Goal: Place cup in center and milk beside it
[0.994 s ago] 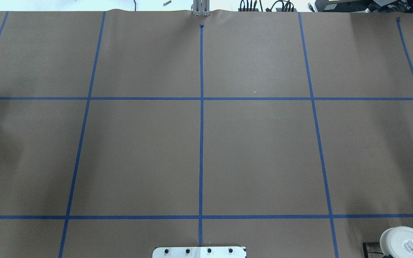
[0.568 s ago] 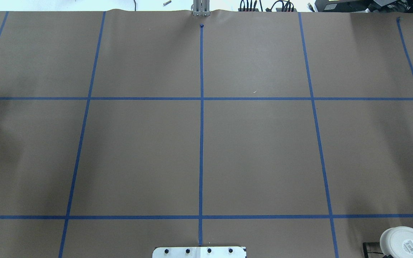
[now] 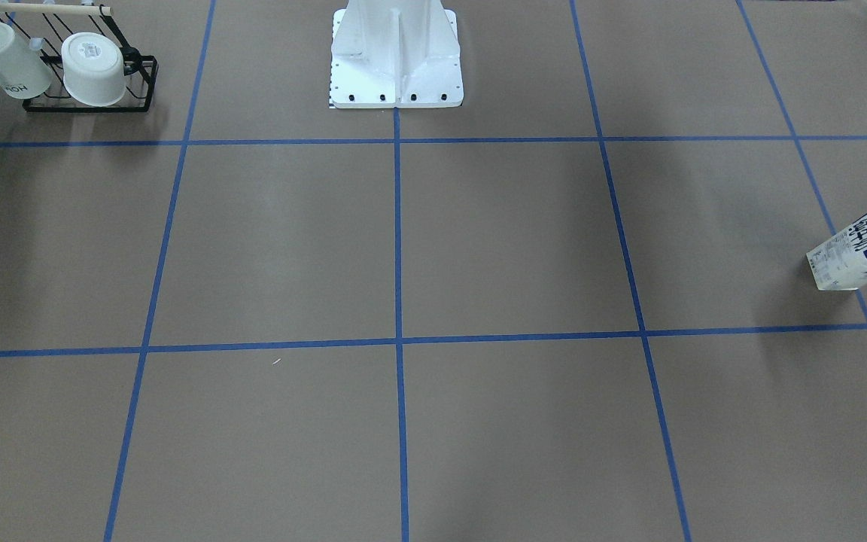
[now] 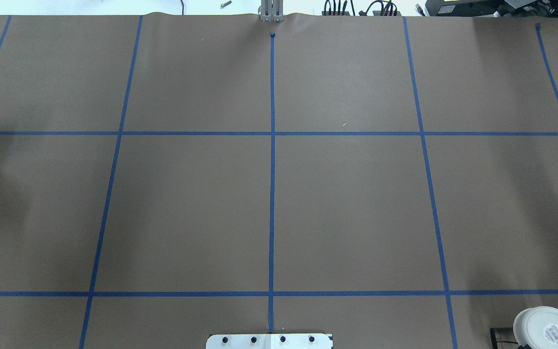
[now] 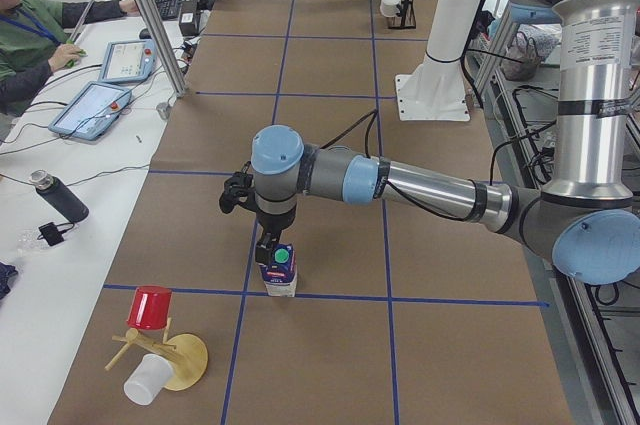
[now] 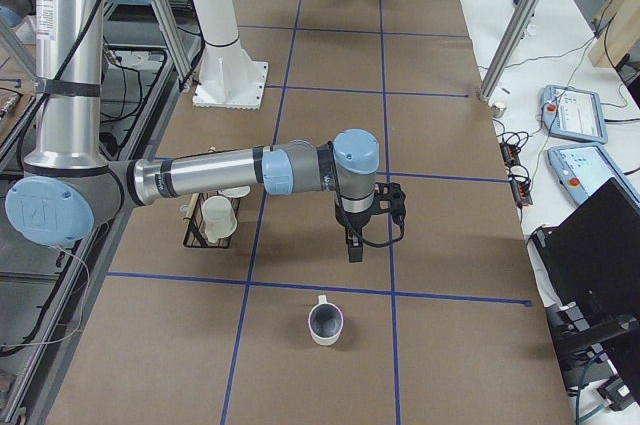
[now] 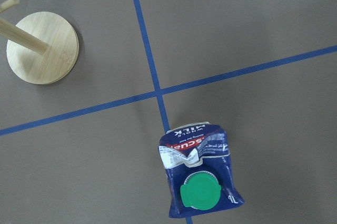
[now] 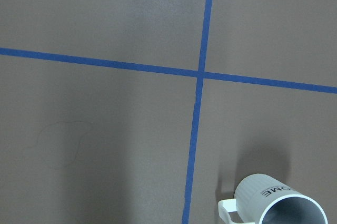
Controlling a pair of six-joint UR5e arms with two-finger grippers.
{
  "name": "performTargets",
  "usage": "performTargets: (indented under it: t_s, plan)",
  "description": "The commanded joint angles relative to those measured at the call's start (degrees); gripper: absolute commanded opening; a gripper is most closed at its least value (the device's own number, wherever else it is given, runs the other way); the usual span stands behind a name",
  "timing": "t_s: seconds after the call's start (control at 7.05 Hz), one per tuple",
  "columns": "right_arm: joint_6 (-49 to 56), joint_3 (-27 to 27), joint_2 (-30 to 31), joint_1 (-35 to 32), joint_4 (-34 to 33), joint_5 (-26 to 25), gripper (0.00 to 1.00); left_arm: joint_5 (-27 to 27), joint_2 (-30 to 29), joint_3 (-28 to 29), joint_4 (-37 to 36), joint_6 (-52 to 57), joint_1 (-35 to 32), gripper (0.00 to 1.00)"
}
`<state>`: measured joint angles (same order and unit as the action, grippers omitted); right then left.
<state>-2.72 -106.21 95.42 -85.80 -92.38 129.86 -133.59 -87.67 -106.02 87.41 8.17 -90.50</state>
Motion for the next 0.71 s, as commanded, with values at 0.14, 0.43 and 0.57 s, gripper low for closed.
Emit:
performTargets:
  t_s: [0.14,0.43,0.57]
  plan:
    - [-0.10,-0.40,-3.05,0.01,0.01,-0.22,1.00,-0.01,-1.62,1.94,10.78,-0.44,-0.03,0.99]
    - [4.00,-1.02,0.46,-0.07,0.10,-0.57,1.00,-0.27,-1.54,3.19,13.92,-0.27,-0.12,0.99]
    - [6.03,-0.24,1.69,0.01,0.18,-1.71,1.00,-0.27,-1.10,2.84,14.19,-0.26,-0.12,0.99]
